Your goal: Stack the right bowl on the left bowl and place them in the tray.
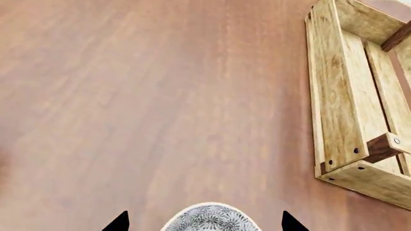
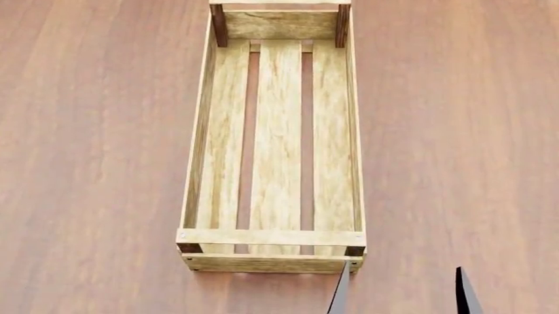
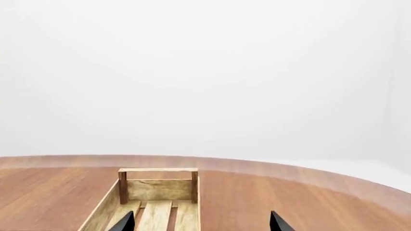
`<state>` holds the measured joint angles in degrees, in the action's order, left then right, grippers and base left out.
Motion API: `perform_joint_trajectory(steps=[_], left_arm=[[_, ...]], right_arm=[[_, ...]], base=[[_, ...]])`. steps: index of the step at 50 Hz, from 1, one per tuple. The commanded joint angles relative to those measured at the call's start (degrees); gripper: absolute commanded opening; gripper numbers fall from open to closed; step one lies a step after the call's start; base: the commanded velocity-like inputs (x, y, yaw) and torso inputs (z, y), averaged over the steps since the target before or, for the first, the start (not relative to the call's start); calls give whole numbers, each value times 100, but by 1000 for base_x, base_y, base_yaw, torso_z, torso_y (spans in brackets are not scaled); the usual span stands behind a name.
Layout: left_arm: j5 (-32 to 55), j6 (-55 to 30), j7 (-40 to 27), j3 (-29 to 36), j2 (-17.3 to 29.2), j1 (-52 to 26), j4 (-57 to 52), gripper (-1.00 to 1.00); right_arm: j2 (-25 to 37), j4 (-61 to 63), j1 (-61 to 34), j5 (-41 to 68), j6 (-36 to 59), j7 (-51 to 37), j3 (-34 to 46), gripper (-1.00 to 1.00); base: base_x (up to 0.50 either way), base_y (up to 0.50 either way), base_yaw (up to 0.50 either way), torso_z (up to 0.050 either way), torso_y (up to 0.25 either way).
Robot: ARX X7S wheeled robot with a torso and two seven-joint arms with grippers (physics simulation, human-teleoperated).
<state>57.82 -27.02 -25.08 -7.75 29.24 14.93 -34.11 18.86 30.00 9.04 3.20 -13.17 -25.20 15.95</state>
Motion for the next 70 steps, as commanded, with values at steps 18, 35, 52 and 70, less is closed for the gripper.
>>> perform_joint_trajectory(steps=[18,35,52,70], left_arm=[[62,-73,-53,-132,-97,367,-176,100],[-103,147,149,-179,-176,567,83,100],[-231,214,346,-7,-276,459,509,100],[-275,279,370,-50,-289,407,817,100]], right_arm=[[-47,-73,6,-44,10,55,-130,100],[-13,-59,-1,-41,41,23,-105,100],[20,-57,-30,-27,87,0,-78,100],[44,-115,-32,16,89,-8,-25,100]], base=[[0,0,0,0,0],[0,0,0,0,0],[0,0,0,0,0],[0,0,0,0,0]])
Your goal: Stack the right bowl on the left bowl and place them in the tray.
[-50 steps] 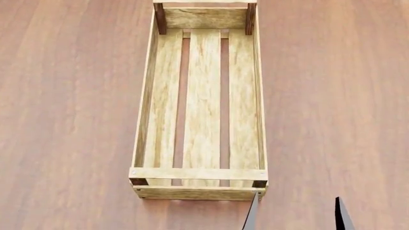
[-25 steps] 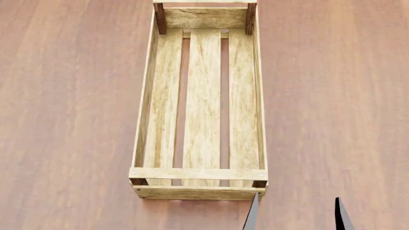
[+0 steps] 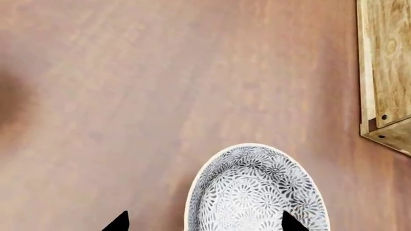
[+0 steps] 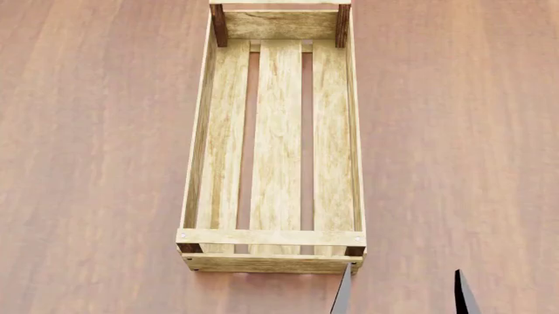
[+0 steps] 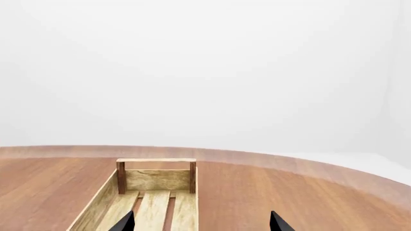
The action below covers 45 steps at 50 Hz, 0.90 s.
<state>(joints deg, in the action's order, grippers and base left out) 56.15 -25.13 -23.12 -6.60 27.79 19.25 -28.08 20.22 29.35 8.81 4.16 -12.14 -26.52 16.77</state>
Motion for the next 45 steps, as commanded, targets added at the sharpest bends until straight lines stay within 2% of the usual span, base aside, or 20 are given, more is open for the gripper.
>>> perform_joint_trajectory(steps=[1,45], left_arm=[[-107,94,174,-168,-146,-29,232,100],[-262,198,337,65,-264,-231,697,100]], right_arm=[[-91,-51,-9,-86,-6,121,-104,100],[-36,-81,-21,-55,-15,39,-41,100]], base=[[0,0,0,0,0],[0,0,0,0,0]])
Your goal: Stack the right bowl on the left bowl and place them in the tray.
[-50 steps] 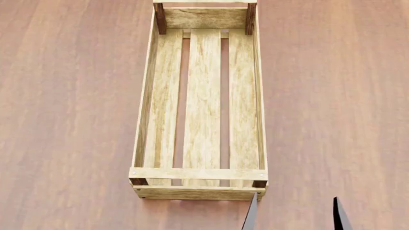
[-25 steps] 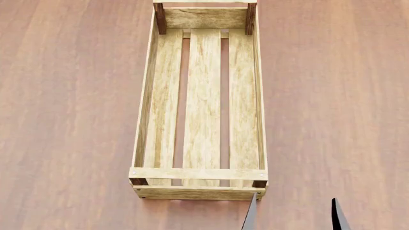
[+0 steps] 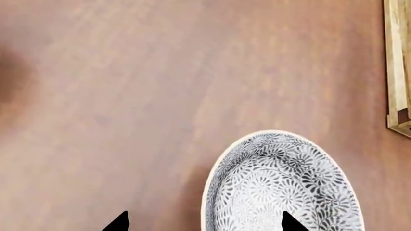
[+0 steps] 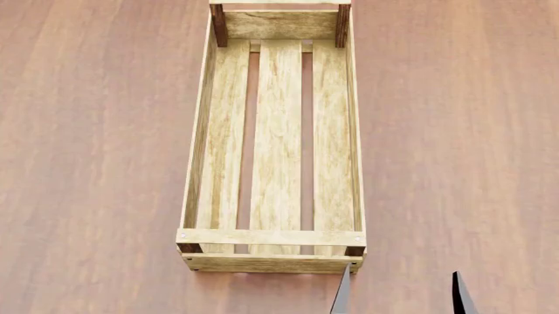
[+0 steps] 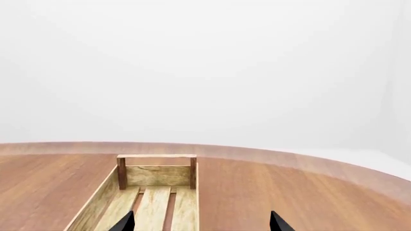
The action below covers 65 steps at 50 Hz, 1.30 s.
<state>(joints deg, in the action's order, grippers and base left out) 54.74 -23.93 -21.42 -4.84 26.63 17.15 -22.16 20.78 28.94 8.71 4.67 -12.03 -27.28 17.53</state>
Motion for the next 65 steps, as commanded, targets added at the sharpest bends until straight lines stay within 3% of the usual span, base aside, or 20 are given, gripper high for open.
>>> perform_joint_trajectory(steps=[1,45,46,65], left_arm=[[-122,78,166,-107,-149,-20,109,100],[-317,188,398,176,-220,-223,504,100],[-321,195,401,178,-223,-226,512,-100],[-609,322,430,328,-204,-225,494,-100]], right_arm=[[-91,-44,-12,-107,-33,114,-115,100],[-30,-26,-45,-121,-6,58,-13,100],[-30,-33,-46,-121,-8,58,-9,100],[-3,-44,-34,-125,-20,30,37,100]], base=[[0,0,0,0,0],[0,0,0,0,0],[0,0,0,0,0],[0,0,0,0,0]])
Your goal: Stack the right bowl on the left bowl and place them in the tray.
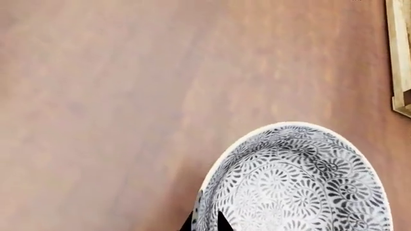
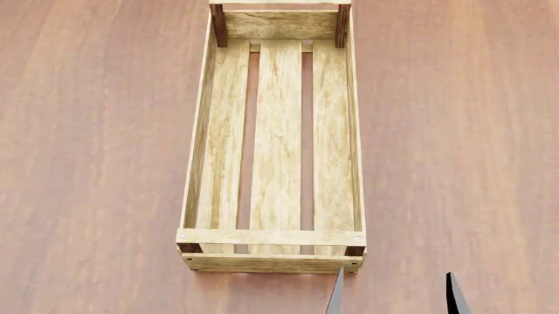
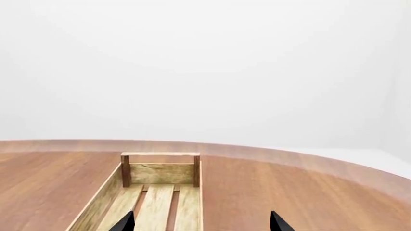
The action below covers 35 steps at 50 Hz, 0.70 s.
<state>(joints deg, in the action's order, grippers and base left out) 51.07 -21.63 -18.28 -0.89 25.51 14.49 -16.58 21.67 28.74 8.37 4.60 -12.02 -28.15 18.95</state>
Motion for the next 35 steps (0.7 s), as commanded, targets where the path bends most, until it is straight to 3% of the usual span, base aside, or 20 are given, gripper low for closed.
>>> perform_joint_trajectory(steps=[1,14,28,35], left_arm=[[-252,100,117,-63,-90,42,-67,-100],[-403,7,-153,-77,190,-61,-776,-100],[-320,-1038,-824,222,742,-1432,-1648,-100],[34,-1454,-1093,28,1053,-1804,-1941,-100]], right_arm=[[-90,-27,1,-114,-25,115,-105,100],[-80,-56,-12,-118,-34,103,-66,100],[-44,29,-36,-79,38,80,-70,100],[-30,63,-51,-54,62,64,-79,100]], base=[[0,0,0,0,0],[0,0,0,0,0],[0,0,0,0,0],[0,0,0,0,0]])
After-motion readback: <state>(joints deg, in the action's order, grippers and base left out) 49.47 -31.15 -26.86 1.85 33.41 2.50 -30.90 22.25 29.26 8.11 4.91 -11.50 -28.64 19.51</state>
